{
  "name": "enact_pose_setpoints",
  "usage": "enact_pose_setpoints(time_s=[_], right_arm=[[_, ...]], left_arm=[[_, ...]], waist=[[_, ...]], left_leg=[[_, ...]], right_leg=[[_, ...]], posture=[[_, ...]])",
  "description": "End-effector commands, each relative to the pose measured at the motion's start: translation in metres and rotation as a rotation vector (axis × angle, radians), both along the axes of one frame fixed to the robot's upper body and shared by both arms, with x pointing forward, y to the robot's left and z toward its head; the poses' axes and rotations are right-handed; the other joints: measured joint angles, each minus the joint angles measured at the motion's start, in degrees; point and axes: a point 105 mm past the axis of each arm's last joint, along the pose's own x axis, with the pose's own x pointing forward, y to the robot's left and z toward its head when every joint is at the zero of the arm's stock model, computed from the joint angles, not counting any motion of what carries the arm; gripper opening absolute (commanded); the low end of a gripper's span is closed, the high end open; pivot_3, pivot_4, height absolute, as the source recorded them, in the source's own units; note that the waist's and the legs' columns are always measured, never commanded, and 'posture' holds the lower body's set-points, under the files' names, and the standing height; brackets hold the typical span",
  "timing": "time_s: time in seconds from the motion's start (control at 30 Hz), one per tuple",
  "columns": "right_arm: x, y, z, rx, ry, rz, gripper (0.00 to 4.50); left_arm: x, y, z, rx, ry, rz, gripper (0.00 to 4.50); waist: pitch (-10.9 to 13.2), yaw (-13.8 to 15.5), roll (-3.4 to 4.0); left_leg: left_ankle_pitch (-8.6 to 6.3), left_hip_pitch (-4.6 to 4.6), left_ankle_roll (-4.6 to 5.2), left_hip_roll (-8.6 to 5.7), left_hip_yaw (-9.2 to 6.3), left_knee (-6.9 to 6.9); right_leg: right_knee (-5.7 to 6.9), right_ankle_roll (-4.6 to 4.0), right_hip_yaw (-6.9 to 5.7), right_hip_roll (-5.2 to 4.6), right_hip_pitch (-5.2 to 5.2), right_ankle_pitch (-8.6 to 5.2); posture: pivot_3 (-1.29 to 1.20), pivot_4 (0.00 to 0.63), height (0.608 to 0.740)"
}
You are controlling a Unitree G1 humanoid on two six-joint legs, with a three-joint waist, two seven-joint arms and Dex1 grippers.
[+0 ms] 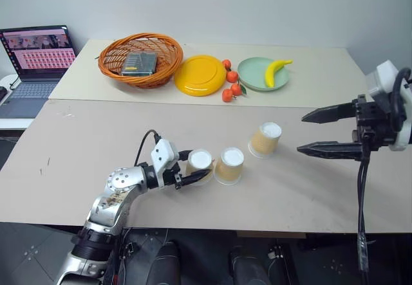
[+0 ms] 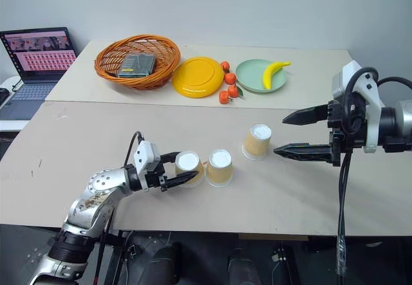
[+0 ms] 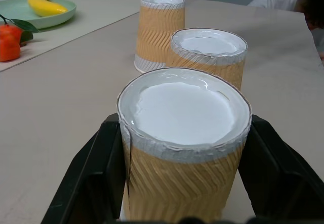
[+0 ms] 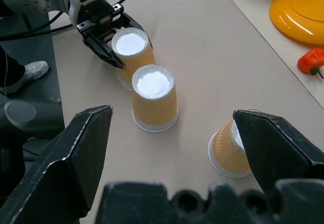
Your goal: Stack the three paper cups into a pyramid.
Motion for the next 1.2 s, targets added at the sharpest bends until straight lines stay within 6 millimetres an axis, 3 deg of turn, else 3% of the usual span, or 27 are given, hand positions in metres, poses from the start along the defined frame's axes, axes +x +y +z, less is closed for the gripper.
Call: enact_pose_setpoints(time_s=[0.03,0.07,0.13,0.17,0.27,0.5,0.7,0.83,1.2], right_arm=[[-0.006,-0.001,0.018,-0.011,-0.065,-0.015,4.5],[-0.006,-0.001,0.018,-0.011,-0.064,-0.015,4.5],[-0.006,-0.001,0.018,-0.009,-0.063,-0.016,4.5],[-0.006,0.0,0.018,-0.008,-0.061,-0.015,4.5],[-0.005,0.0,0.017,-0.003,-0.057,-0.012,4.5],[0.001,-0.001,0.004,0.022,-0.042,-0.008,4.5],[0.021,-0.005,-0.019,0.067,-0.038,-0.051,4.5],[0.046,-0.017,-0.043,0.093,-0.078,-0.137,4.5],[0.075,-0.032,-0.081,0.12,-0.124,-0.236,4.5]], left_arm=[[-0.002,-0.006,-0.003,0.01,-0.011,-0.015,3.54],[-0.002,-0.006,-0.003,0.008,-0.012,-0.014,3.62],[-0.001,-0.006,-0.002,0.007,-0.015,-0.012,4.36],[-0.001,-0.005,-0.001,0.007,-0.016,-0.011,4.44],[-0.001,-0.004,0.007,-0.01,-0.01,-0.01,4.44],[-0.003,0.009,0.057,-0.052,-0.014,0.02,4.44],[-0.002,0.021,0.108,-0.076,-0.024,0.053,4.44],[-0.011,0.027,0.144,-0.074,-0.023,0.043,4.44],[-0.059,0.055,0.151,0.201,0.07,-0.086,4.44]], waist=[[0.0,0.1,0.0],[0.0,0.16,0.0],[0.0,0.2,0.0],[0.0,0.21,0.0],[0.0,0.2,0.0],[0.01,-0.01,-0.01],[0.02,-0.42,-0.04],[0.05,-0.67,-0.1],[0.1,-1.3,-0.12]], left_leg=[[0.0,0.0,0.0,0.0,0.0,0.0],[0.0,0.0,0.0,0.0,0.0,0.0],[0.0,0.0,0.0,0.0,0.0,-0.01],[0.0,-0.01,0.0,0.0,0.0,-0.01],[0.0,-0.01,0.0,0.0,0.0,-0.01],[0.0,-0.02,0.0,0.03,-0.01,-0.01],[0.0,-0.02,0.0,0.0,-0.04,0.05],[0.0,-0.04,0.0,0.0,-0.09,0.07],[-0.01,-0.01,0.02,-0.01,-0.07,-0.02]], right_leg=[[0.0,0.0,0.0,0.0,0.0,0.0],[0.0,0.0,0.0,0.0,0.0,0.0],[0.0,0.0,0.0,0.0,-0.02,0.0],[-0.01,0.0,0.0,0.0,-0.02,0.0],[0.0,0.0,0.0,0.0,-0.03,0.0],[0.03,0.01,-0.01,0.02,-0.03,-0.01],[0.06,0.12,-0.02,0.01,-0.02,-0.05],[0.05,0.17,-0.06,0.03,-0.01,-0.08],[0.16,0.06,-0.04,0.03,-0.06,-0.07]], posture=[[0.0,0.15,0.732],[0.0,0.15,0.732],[0.0,0.15,0.732],[0.0,0.15,0.732],[0.0,0.15,0.732],[0.0,0.15,0.732],[0.0,0.15,0.732],[0.0,0.15,0.732],[0.0,0.15,0.732]])
